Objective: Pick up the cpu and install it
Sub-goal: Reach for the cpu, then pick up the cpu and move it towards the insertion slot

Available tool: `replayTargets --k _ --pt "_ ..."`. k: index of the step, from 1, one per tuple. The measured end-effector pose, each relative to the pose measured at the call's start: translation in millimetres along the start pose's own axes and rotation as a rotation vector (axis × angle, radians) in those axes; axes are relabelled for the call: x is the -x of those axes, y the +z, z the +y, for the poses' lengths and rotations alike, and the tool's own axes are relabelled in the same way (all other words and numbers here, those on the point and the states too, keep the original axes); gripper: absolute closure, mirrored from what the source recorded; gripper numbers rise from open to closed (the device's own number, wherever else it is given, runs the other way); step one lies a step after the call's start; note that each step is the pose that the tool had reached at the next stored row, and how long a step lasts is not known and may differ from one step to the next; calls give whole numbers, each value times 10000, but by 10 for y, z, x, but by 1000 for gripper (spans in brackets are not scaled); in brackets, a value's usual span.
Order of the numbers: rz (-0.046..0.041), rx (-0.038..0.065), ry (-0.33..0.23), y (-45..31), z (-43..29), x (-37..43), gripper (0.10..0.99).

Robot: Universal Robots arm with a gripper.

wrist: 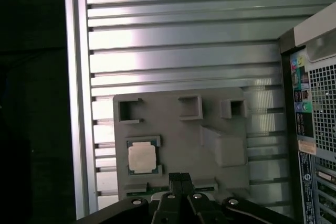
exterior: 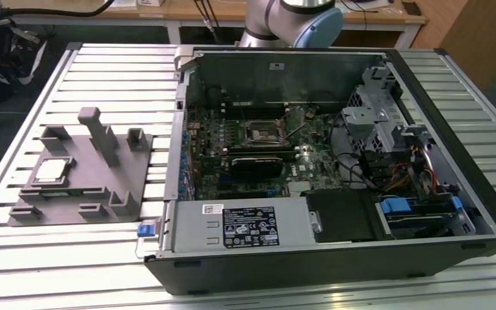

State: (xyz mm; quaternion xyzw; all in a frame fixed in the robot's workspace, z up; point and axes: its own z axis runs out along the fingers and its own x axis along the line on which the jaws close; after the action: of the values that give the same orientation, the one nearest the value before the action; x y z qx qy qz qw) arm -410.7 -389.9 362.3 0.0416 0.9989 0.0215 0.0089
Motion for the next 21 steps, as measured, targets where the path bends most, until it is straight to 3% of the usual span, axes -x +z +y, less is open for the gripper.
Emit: replayTargets --k 12,17,21 --pt "-1 1 1 3 -44 -537 980" --pt "100 -24 5 56 -48 -547 980" --pt "102 -24 5 114 -65 -546 980"
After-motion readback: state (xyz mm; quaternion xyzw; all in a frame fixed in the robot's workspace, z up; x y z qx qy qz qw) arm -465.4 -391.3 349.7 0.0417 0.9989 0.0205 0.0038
